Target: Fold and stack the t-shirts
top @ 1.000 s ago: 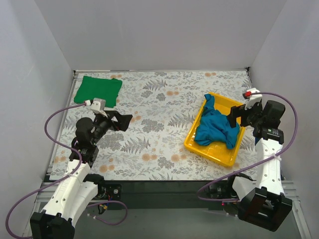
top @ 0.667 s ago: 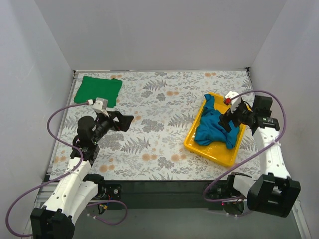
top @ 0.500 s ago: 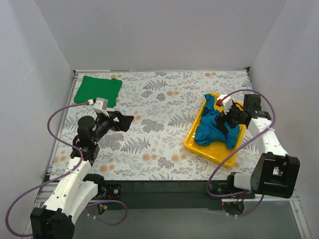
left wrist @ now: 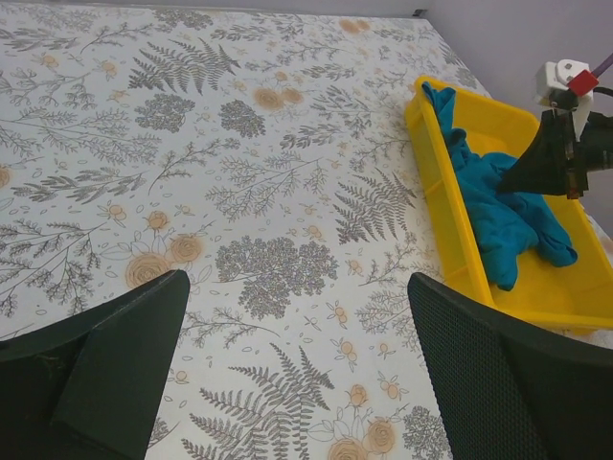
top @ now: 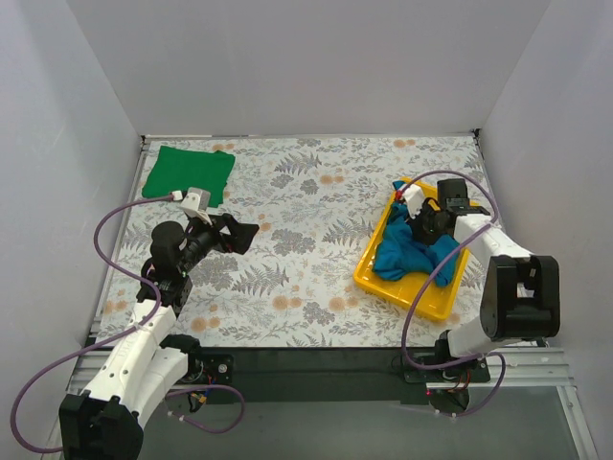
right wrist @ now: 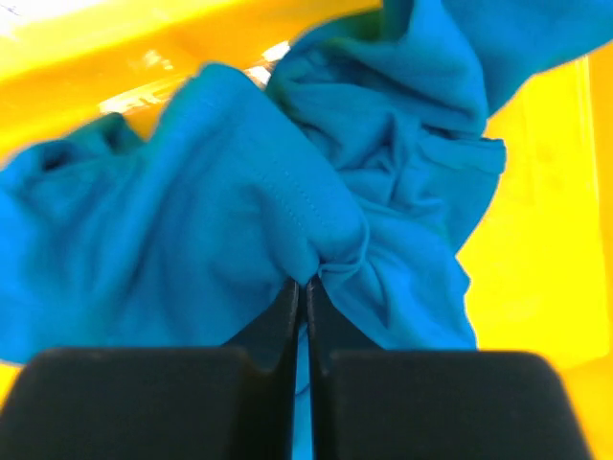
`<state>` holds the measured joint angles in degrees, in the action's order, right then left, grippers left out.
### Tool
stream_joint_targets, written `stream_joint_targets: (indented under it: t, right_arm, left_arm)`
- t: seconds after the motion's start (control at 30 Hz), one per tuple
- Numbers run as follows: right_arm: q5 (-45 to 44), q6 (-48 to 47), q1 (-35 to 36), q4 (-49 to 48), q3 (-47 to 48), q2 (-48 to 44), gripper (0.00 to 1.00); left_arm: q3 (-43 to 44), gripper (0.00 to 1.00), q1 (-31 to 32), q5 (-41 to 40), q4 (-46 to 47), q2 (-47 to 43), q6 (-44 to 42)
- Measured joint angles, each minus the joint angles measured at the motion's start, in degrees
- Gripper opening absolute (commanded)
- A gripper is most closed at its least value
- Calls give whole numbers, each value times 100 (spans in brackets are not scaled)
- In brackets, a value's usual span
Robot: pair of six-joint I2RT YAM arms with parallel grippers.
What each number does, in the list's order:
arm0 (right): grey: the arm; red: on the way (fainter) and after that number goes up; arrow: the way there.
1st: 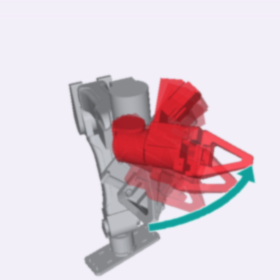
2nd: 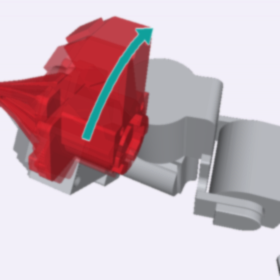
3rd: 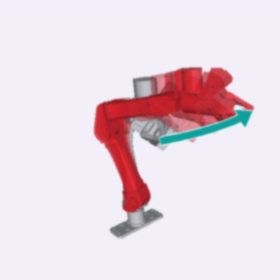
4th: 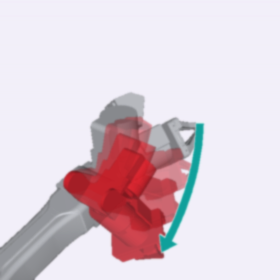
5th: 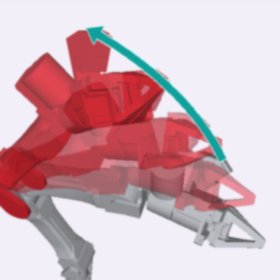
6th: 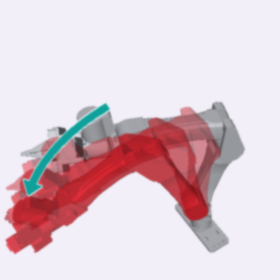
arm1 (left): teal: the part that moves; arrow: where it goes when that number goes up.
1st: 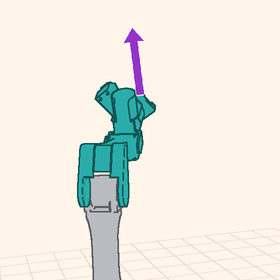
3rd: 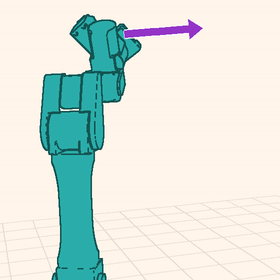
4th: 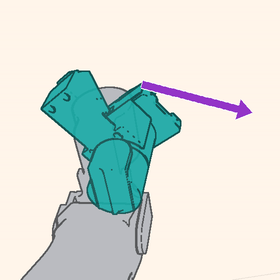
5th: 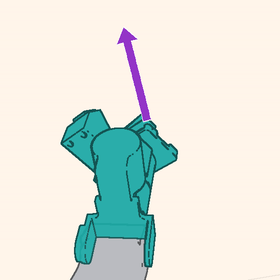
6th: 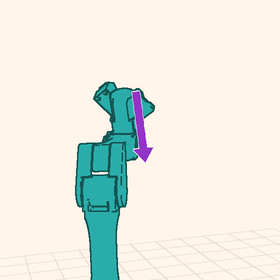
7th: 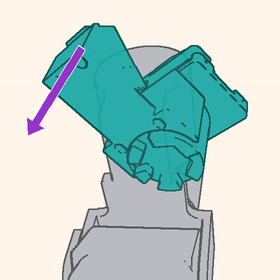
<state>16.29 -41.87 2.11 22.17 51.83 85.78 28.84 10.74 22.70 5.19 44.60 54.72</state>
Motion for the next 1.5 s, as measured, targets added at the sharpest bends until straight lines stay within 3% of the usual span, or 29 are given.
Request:
stream_joint_targets:
  t: [0.17, 0.3, 0.43, 0.53, 0.63, 0.7, 0.97, 1.17, 1.2, 1.3, 1.33, 1.37, 1.4, 1.5]
  right_arm:
    - [433, 92, 529, 575, 138, -1226, 1]
    - [1150, -85, 1054, 1552, 1399, -2105, 1]
    - [1626, -162, 1274, 1952, 3414, -1899, 1]
    - [1613, 28, 1722, 2175, 5219, -1244, 1]
    - [1475, 588, 2201, 1683, 6896, -485, 1]
    - [1276, 927, 2404, 1200, 7460, -212, 1]
    - [129, 1635, 3075, -50, 7934, 334, 1]
    - [-157, 1672, 3097, -238, 7160, 332, 1]
    - [-149, 1672, 3097, -262, 6955, 289, 4]
    - [-48, 1687, 3101, -260, 6048, 79, 37]
    - [-2, 1648, 3101, -258, 5702, 0, 70]
    - [55, 1655, 3101, -227, 5458, -48, 89]
    - [116, 1589, 3104, -219, 5136, -105, 98]
    - [240, 1263, 3101, -125, 4131, -310, 98]
  left_arm:
    - [0, 98, 11, 160, 2, 0, -33]
    - [0, 98, 15, 256, 2, -4, -52]
    - [-2, 98, 15, 278, 0, -57, -109]
    - [-24, 98, 15, 254, 2, -197, -151]
    - [-33, 98, 15, 190, 2, -321, -199]
    - [-33, 98, 15, 127, -2, -378, -225]
    - [-39, 98, 15, -221, -9, -693, -304]
    - [-42, 97, 15, -393, -11, -870, -348]
    - [-42, 97, 15, -413, -9, -894, -352]
    - [-42, 97, 15, -433, -9, -933, -356]
    - [-42, 97, 15, -435, -9, -938, -356]
    - [-42, 97, 15, -435, -11, -942, -356]
    - [-42, 97, 15, -435, -9, -942, -356]
    - [-42, 97, 15, -433, -11, -944, -356]
